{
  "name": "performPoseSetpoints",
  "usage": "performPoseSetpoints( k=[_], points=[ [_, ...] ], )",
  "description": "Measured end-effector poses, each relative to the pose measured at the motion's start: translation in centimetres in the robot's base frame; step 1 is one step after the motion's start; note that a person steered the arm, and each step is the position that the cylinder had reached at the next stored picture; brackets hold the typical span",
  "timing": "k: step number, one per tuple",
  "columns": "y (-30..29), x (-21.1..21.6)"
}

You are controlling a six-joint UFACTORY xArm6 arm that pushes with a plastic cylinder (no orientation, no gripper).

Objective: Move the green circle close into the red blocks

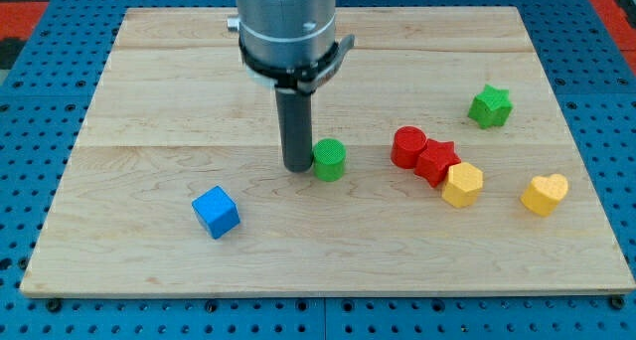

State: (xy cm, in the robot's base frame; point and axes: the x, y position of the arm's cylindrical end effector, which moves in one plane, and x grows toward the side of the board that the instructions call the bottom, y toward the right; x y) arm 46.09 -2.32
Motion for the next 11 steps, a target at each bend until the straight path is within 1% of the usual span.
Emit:
performPoseSetpoints(
  k=[1,2,3,4,5,6,7,9,10,11],
  points=[
    [1.2,-3.8],
    [-4.4,0.4],
    [-0.8,6.5],
    [4.9,1.7],
    [6.1,-6.6],
    [4.4,-6.6],
    [-2.5,-6.7],
    [-6.2,-11.6],
    [2.8,-12.7],
    [13.1,-8.5]
  ],
)
